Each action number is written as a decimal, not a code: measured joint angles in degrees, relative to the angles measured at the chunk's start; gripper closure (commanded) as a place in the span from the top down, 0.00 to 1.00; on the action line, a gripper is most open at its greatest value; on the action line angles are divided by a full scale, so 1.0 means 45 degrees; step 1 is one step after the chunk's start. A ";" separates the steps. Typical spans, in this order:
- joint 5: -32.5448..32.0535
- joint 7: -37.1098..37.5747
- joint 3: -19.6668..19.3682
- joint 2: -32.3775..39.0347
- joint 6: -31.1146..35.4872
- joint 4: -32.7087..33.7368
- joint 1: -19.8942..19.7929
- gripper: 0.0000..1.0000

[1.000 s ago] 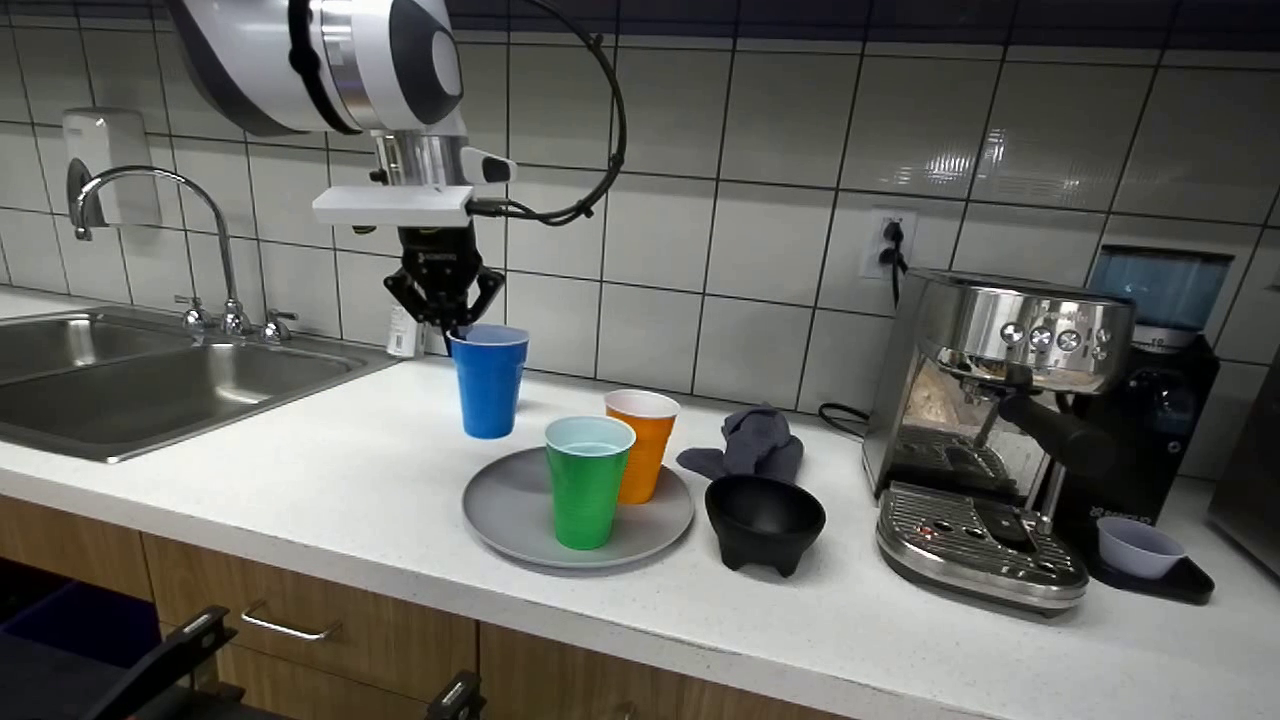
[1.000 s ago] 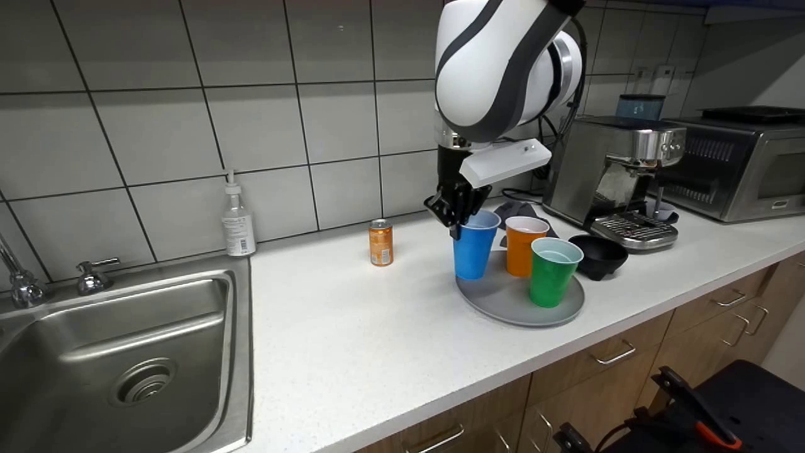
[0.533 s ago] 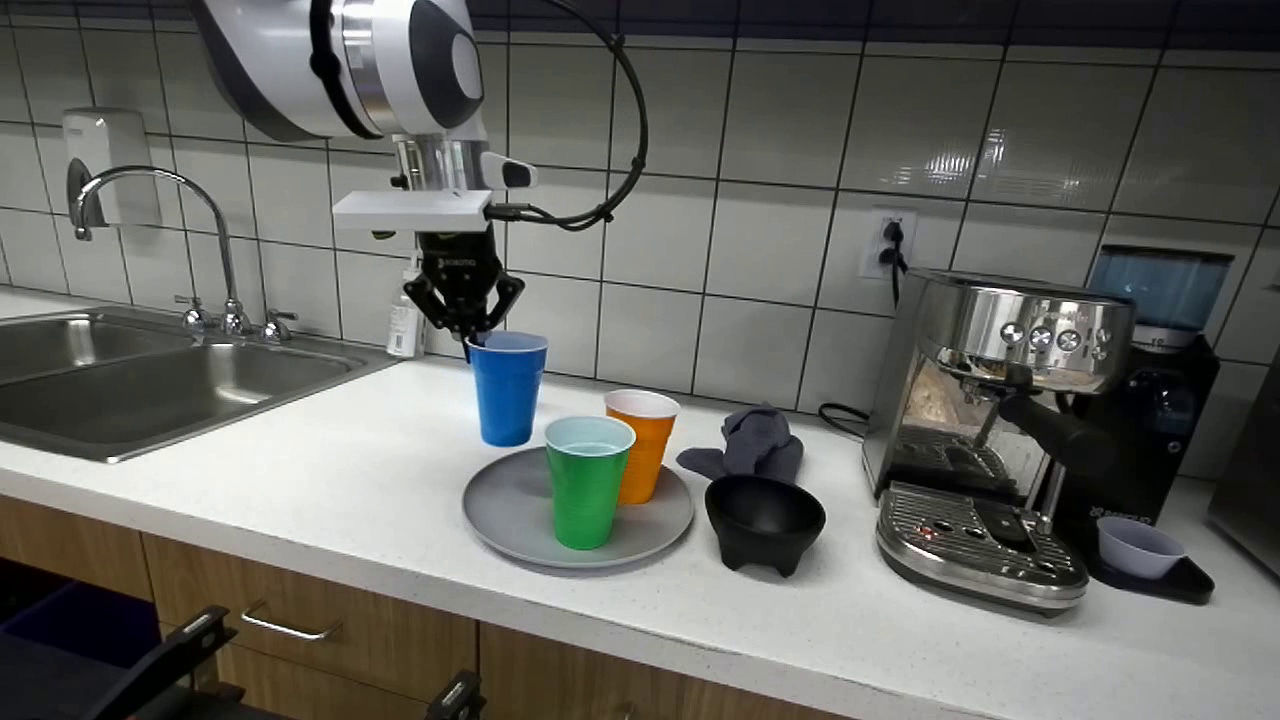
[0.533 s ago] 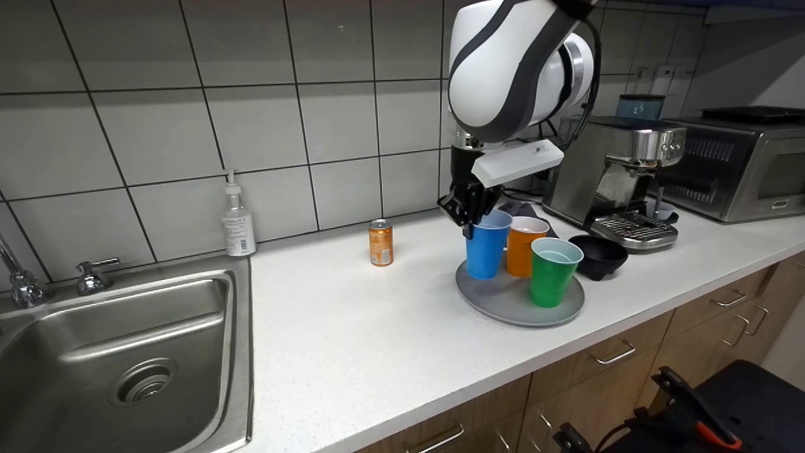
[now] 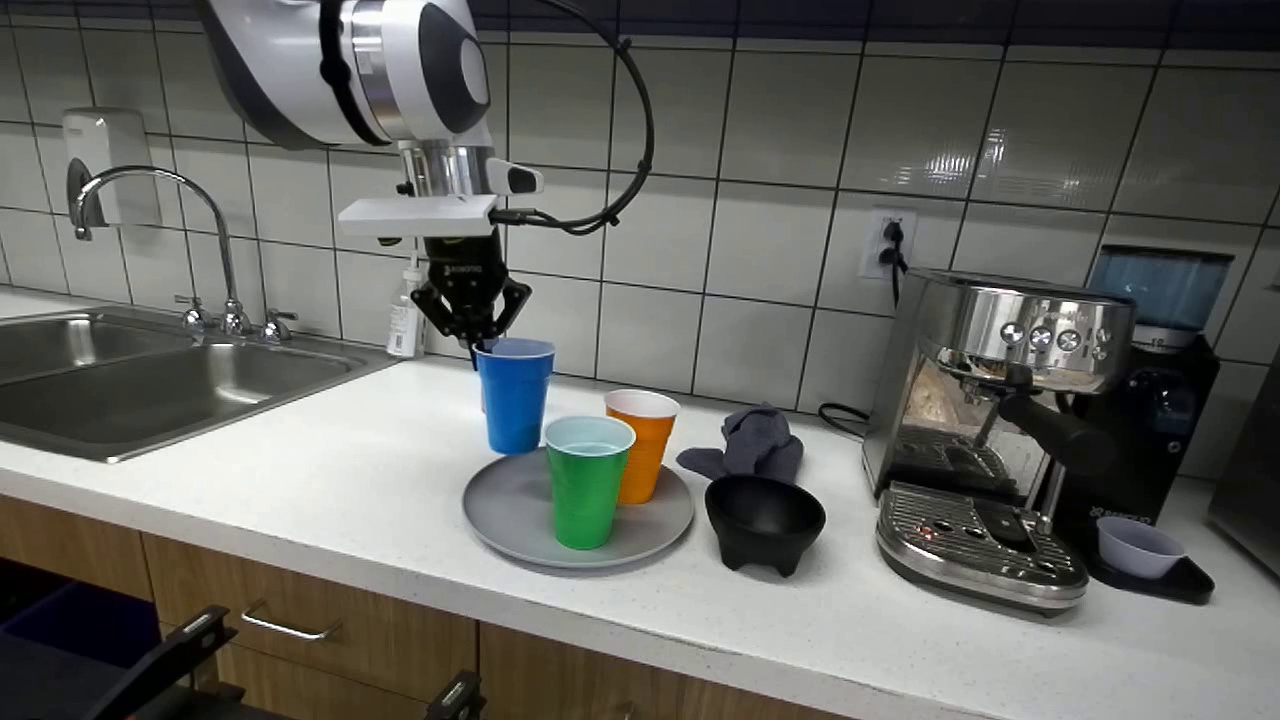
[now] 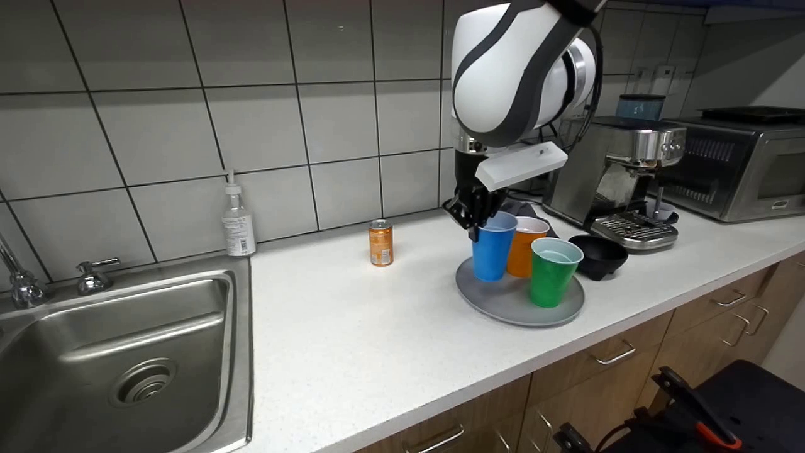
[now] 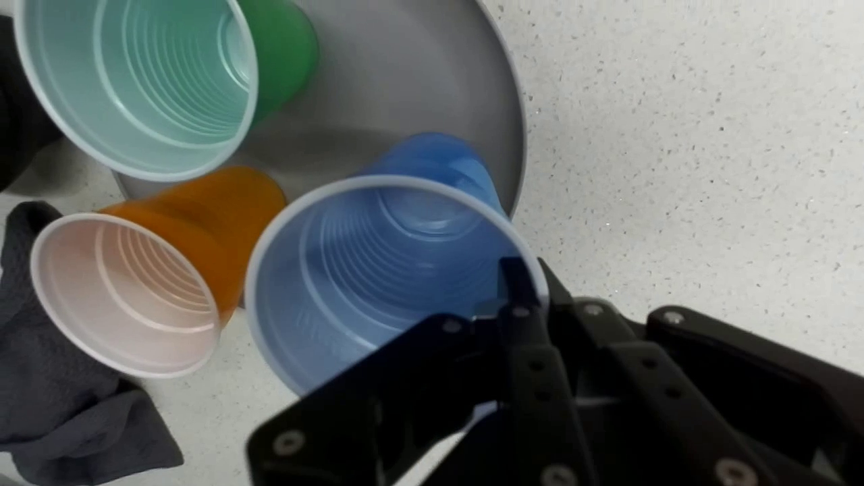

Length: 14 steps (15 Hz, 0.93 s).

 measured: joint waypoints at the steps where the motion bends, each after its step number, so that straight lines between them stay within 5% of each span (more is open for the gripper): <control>1: -0.0042 0.0059 -0.0003 0.0058 0.0000 0.0011 0.0000 0.01; 14: -0.0114 0.0172 -0.0148 0.1576 -0.0113 0.1203 0.0001 0.01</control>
